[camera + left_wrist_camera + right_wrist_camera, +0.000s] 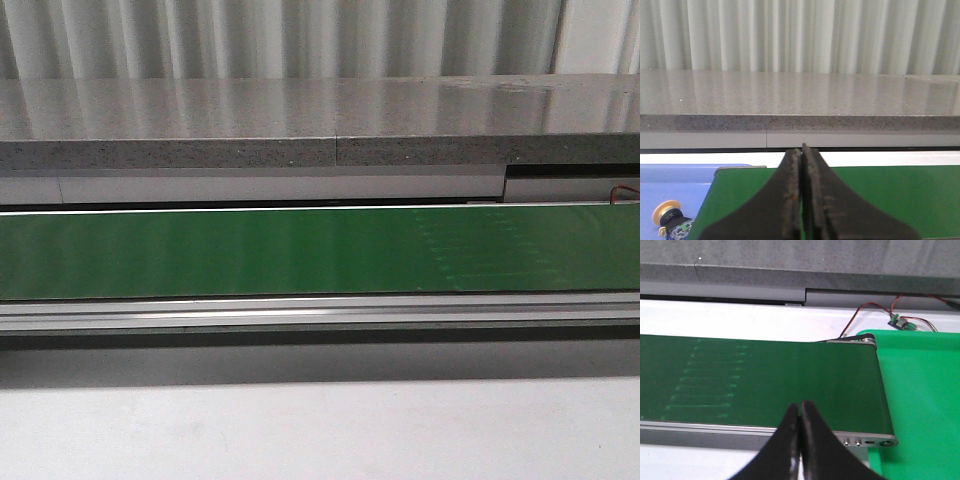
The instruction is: Move button from right to left
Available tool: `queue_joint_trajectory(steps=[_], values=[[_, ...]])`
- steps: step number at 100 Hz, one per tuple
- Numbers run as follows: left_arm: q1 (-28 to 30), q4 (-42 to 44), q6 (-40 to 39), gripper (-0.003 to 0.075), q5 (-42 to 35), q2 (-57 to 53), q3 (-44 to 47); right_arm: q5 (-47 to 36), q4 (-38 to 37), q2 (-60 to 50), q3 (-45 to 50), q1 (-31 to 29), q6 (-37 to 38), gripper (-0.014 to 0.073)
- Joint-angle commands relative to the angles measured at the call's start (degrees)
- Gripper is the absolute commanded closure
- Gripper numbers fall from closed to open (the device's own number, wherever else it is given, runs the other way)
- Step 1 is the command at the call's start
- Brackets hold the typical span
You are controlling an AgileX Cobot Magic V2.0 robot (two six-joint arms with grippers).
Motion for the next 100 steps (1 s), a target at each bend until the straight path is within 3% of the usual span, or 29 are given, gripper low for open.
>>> queue_joint_trajectory(steps=[1,22,58,80,100], values=[[-0.1,-0.1,-0.1,0.0740,-4.5,-2.1,1.5,-8.8,0.7,0.1,0.9,2.3,-0.6,0.0661],[-0.1,-0.1,-0.1,0.0740,-4.5,-2.1,1.5,-17.0,-2.4,-2.5,6.7,8.7,3.6,0.0661],[-0.1,-0.1,-0.1,0.0740,-4.5,-2.1,1.5,-20.3,-1.4,-3.2,8.5,9.1,4.6,0.0661],[-0.1,-0.1,-0.1,0.0740,-4.5,-2.1,1.5,-20.5,-13.4,-9.2,12.1,9.1,19.0,0.0661],[-0.1,-0.1,-0.1,0.0740,-4.5,-2.1,1.5,-23.7,-15.0,-15.9,18.8,9.1,21.0,0.0661]])
